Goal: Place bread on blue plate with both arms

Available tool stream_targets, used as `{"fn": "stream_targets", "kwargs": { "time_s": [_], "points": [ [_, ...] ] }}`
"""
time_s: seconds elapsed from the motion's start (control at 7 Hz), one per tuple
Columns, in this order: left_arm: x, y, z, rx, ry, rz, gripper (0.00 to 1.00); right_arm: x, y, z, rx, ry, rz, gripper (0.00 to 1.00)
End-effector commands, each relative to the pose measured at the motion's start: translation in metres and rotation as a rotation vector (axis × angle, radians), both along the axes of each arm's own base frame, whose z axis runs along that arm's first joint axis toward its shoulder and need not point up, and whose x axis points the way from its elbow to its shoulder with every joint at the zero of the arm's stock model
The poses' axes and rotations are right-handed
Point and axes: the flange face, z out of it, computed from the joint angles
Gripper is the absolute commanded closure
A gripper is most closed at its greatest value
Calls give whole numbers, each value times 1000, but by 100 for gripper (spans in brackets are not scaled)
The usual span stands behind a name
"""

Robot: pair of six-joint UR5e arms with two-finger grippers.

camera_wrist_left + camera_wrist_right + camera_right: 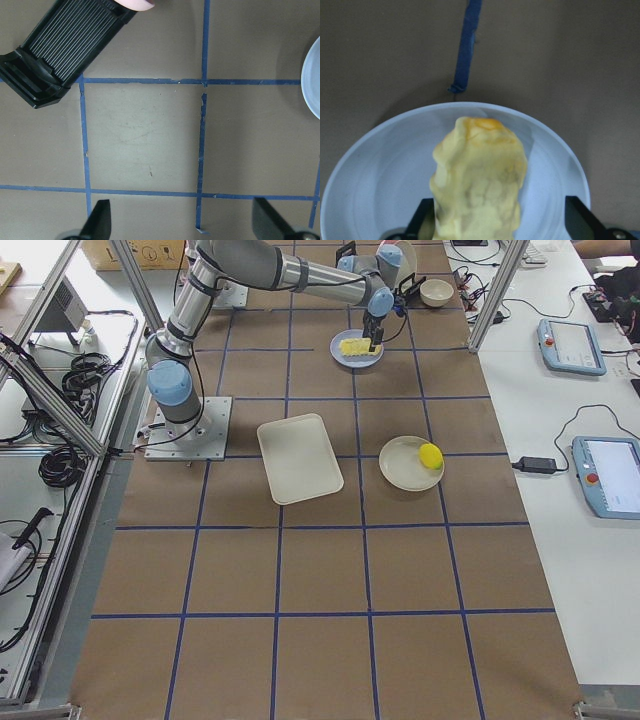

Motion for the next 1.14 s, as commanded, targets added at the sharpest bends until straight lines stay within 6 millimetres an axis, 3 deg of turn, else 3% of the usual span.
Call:
{"fn": "stream_targets", "kwargs": {
  "time_s": [0.0,0.14,0.29,0.57,0.71,0.86,1.0],
  "points": [
    [-4,-8,2,2,13,8,0,-59,-4,70,-15,-19,120,1],
    [-3,-10,10,-13,21,4,0,-100,5,96,34,-23,162,4],
    [-4,-12,12,-20,31,2,0,-140,27,125,34,-38,210,12],
    [-3,-10,15,-26,34,2,0,-217,103,156,23,-48,166,4],
    [-4,-10,16,-28,46,3,0,-241,140,165,9,-57,113,1],
    [-7,-9,17,-32,75,5,0,-244,171,179,-25,-59,106,3],
    [-7,-9,17,-33,75,5,0,-236,182,191,-59,-71,114,3]
  ]
}}
